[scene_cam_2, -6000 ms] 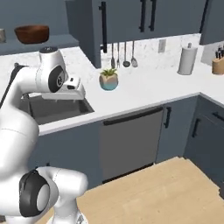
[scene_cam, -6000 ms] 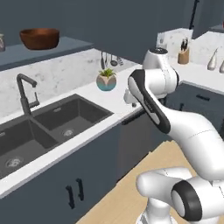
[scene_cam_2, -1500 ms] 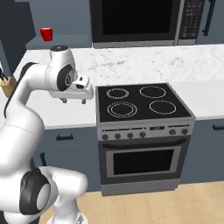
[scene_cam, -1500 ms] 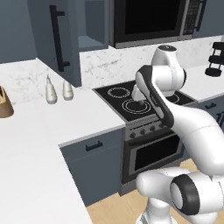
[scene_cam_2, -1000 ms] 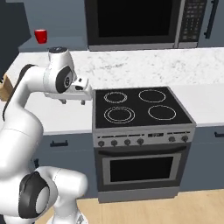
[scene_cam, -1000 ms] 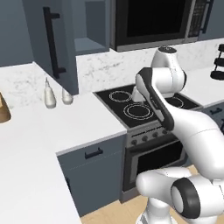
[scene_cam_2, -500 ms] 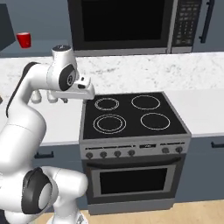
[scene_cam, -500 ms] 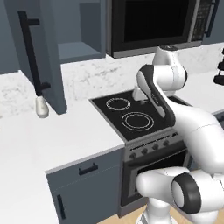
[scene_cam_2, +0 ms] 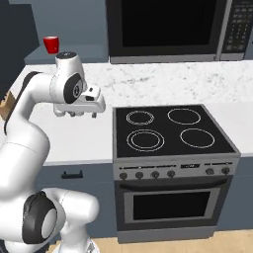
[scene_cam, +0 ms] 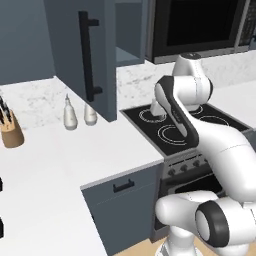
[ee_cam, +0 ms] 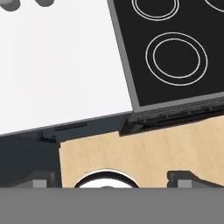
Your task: Gather all objects into one cabinet and sort the glasses and bowls to opposite sides.
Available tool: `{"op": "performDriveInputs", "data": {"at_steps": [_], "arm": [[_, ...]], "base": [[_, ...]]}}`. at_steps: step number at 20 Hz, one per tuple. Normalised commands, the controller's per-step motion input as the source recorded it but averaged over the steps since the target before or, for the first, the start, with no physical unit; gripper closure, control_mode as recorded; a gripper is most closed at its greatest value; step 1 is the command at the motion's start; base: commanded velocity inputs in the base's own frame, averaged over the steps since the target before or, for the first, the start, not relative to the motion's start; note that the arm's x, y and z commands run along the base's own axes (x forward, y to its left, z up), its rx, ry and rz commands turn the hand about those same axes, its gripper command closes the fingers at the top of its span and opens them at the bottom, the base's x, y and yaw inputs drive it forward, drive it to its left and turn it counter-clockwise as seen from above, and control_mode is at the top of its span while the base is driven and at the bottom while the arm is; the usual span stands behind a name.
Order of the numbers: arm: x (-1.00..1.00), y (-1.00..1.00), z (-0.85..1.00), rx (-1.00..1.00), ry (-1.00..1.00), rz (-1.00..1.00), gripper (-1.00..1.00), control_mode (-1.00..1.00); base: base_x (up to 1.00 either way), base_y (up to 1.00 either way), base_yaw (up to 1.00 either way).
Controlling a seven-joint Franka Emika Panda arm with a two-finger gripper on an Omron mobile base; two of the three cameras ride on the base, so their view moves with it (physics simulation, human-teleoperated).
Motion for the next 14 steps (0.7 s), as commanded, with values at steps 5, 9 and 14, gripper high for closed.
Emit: {"op": "performDriveInputs", "data": {"at_steps": [5, 9, 14], "arm": [[0.0, 0.0, 0.0, 0.0, 0.0, 0.0, -1.0, 1.0], [0.0, 0.0, 0.0, 0.0, 0.0, 0.0, -1.0, 1.0], [0.0, 0.0, 0.0, 0.0, 0.0, 0.0, -1.0, 1.0]], "base": [[0.34, 0.25, 0.0], [0.04, 0.64, 0.0], [-0.42, 0.7, 0.0]]}}
